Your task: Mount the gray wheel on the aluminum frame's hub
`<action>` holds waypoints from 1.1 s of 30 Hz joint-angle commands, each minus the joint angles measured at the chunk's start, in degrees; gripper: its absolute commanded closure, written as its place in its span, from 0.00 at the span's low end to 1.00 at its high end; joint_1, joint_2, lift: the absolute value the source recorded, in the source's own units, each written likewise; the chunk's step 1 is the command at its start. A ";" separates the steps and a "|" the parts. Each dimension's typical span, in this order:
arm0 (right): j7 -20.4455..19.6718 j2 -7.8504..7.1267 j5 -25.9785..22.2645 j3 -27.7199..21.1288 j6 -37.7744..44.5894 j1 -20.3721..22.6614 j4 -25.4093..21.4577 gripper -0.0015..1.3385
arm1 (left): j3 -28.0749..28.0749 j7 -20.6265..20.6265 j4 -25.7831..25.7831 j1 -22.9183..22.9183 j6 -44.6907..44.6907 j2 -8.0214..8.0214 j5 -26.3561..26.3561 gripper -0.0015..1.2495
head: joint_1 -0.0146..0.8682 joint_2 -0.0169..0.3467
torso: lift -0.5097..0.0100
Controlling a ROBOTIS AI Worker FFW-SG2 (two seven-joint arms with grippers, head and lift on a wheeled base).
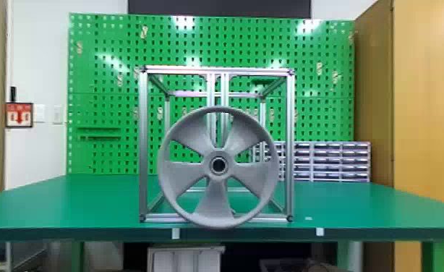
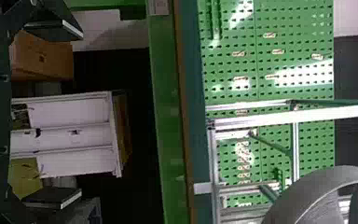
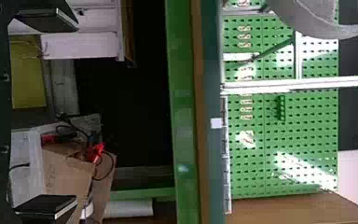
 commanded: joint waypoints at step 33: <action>1.44 0.68 2.84 0.20 -6.47 1.04 7.07 0.01 | 2.21 -0.70 5.73 2.72 -4.94 -2.16 -1.73 0.09 | 0.01 0.06 | 0.02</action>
